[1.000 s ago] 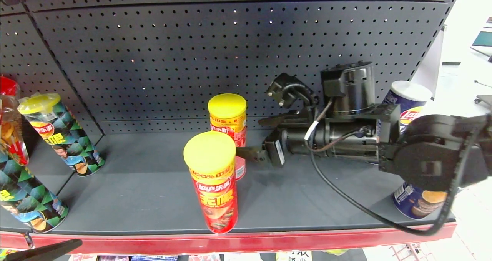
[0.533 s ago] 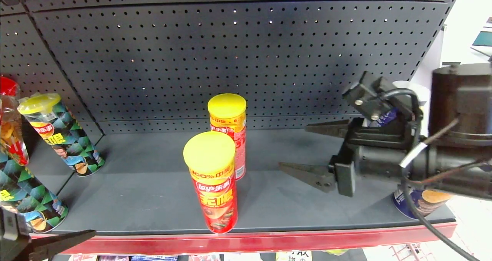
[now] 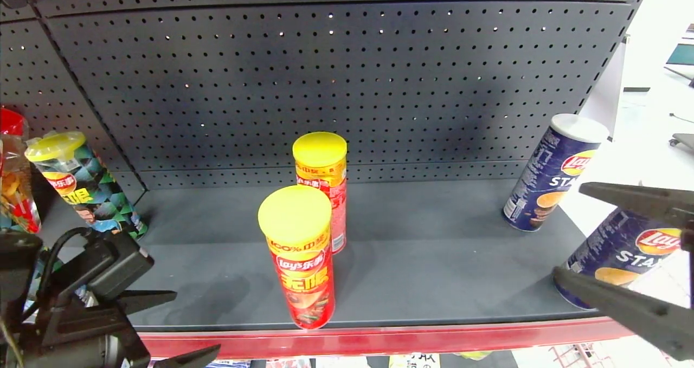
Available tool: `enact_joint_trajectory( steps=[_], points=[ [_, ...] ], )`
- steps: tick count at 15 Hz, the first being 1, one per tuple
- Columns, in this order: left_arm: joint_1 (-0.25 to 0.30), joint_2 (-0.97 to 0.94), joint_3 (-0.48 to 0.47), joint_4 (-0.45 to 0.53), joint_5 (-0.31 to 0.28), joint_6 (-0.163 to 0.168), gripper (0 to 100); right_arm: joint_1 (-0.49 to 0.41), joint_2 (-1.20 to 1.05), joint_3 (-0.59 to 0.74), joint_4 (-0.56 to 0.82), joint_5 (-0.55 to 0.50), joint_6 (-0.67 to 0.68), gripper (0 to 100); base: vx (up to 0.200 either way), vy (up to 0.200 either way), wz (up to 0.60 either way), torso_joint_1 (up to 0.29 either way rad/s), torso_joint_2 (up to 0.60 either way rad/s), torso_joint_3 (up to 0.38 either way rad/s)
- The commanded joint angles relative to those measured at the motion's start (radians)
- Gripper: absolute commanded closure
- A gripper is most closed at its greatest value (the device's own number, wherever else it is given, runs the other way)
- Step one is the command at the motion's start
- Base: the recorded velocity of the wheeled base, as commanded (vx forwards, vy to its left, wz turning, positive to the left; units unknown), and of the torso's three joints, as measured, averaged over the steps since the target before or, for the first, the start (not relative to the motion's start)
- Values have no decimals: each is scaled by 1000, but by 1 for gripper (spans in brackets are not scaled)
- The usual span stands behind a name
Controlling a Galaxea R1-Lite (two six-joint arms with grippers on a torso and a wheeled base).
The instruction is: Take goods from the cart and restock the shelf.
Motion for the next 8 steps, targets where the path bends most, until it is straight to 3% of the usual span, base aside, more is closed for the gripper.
enact_joint_trajectory(
  steps=[1,4,5,6,8],
  points=[
    [-3,115,-29,0,4,9,0,-105,-182,36,4,-46,7,0,0,0,0,0,0,0],
    [-6,233,-41,-108,7,29,0,-257,-298,111,6,-44,56,0,0,0,0,0,0,0],
    [-6,233,-41,-108,7,29,0,-257,-298,111,6,-44,56,0,0,0,0,0,0,0],
    [-28,286,-43,-186,38,28,0,-285,-333,119,7,-50,63,0,0,0,0,0,0,0],
    [-37,314,-60,-192,41,28,0,-314,-337,117,7,-50,80,0,0,0,0,0,0,0]
  ],
)
